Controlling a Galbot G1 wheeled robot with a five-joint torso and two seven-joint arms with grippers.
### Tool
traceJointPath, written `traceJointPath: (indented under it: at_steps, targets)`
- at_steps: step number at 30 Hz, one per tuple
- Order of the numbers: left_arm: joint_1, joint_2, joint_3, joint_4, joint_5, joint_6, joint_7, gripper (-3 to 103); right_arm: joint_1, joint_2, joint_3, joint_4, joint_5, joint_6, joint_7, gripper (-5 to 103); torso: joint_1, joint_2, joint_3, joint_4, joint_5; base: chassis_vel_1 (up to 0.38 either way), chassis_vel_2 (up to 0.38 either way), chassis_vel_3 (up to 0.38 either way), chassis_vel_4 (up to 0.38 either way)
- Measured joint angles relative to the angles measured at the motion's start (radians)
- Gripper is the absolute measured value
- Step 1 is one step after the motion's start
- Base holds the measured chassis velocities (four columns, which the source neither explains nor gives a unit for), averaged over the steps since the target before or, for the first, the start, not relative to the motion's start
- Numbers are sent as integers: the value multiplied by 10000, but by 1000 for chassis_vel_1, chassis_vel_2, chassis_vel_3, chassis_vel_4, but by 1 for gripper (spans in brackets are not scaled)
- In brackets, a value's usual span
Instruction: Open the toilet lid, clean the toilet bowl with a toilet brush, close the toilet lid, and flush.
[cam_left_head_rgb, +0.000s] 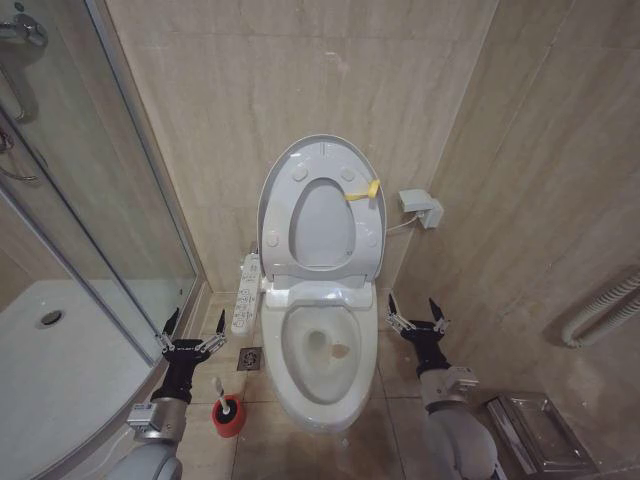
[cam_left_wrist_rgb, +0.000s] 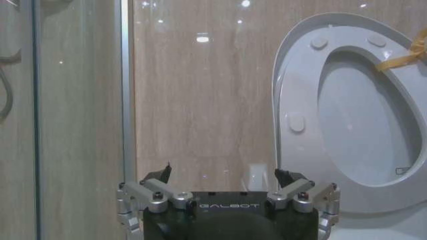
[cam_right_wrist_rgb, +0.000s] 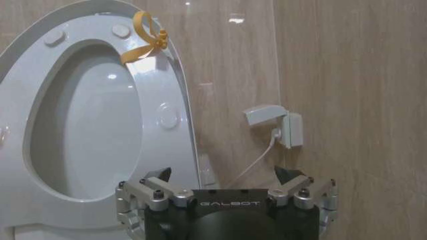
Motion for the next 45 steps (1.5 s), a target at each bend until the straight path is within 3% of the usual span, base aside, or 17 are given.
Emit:
traceJointPath:
  at_steps: [45]
  targets:
    - [0,0,0,0,0,0,0,100,0,0,0,0,0,0,0,100,0,0,0,0,0,0,0,0,0]
